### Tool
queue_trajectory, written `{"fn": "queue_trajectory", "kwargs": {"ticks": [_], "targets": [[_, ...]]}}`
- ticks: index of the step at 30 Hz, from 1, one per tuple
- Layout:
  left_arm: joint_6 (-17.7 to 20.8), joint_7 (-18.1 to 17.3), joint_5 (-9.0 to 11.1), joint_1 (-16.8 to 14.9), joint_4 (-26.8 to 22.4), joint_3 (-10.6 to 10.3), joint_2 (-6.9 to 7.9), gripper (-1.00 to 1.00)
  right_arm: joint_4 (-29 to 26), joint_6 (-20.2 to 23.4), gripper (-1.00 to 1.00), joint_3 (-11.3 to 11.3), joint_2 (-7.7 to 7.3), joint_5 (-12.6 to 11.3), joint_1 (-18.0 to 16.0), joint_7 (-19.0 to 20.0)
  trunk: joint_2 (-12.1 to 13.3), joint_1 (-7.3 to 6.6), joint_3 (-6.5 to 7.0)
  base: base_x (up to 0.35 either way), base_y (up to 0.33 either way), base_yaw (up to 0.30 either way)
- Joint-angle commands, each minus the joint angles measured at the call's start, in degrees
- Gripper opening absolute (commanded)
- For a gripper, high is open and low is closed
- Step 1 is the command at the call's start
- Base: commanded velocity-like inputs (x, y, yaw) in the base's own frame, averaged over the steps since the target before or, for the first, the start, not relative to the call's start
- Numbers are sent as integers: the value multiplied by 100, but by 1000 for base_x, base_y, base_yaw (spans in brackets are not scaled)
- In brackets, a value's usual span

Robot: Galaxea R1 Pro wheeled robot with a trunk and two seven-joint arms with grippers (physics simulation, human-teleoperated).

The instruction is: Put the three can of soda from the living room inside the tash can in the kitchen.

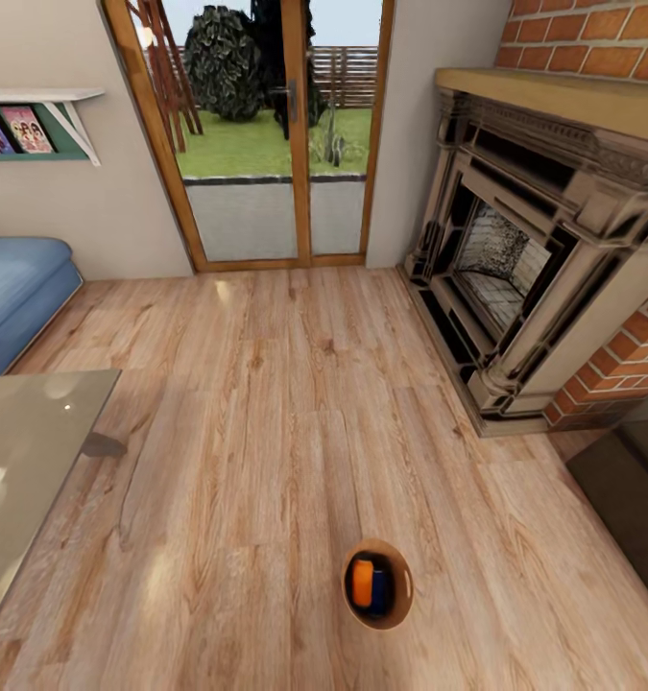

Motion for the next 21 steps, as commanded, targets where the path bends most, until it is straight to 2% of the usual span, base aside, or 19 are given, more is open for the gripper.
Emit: {"fn": "queue_trajectory", "kwargs": {"ticks": [1, 7, 21], "targets": [[-2, 0, 1, 0, 0, 0, 0, 100, 0, 0, 100, -1, 0, 0, 0, 0, 42, -22, 19, 0, 0, 0], [-101, -6, -3, 0, 0, 0, 0, 100, -1, 0, 100, -3, 1, 0, 0, 0, 282, -154, 126, 0, 0, 0], [-188, -14, 10, -6, -6, 0, 0, 100, -15, 0, 100, -7, 1, -2, 0, 0, 282, -154, 126, 0, 0, 0]]}}
